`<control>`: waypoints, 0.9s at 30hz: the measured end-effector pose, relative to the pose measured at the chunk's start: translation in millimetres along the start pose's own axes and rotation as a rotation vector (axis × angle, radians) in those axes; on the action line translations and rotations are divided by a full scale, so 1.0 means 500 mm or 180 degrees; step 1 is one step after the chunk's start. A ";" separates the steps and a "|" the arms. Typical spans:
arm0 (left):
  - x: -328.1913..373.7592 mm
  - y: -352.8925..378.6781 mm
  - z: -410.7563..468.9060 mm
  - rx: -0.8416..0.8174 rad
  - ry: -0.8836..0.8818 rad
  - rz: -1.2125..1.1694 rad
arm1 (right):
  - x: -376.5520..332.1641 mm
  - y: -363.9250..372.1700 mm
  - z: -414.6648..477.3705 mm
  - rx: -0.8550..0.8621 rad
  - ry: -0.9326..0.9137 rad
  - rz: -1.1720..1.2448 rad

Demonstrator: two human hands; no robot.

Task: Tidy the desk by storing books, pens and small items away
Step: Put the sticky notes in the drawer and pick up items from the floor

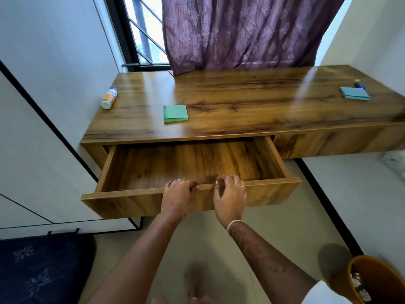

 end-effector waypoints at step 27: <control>-0.007 -0.147 0.088 0.0412 -0.0315 -0.0693 | -0.141 0.010 0.161 -0.1026 -0.0526 -0.0192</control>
Point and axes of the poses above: each hand's wrist, its own z-axis towards the middle knuckle, its own y-axis out of the palm, x = y × z, the point moved 6 cm from there along z, towards the middle knuckle, and after that the axes turned 8 degrees about -z, right-handed, at the moved point
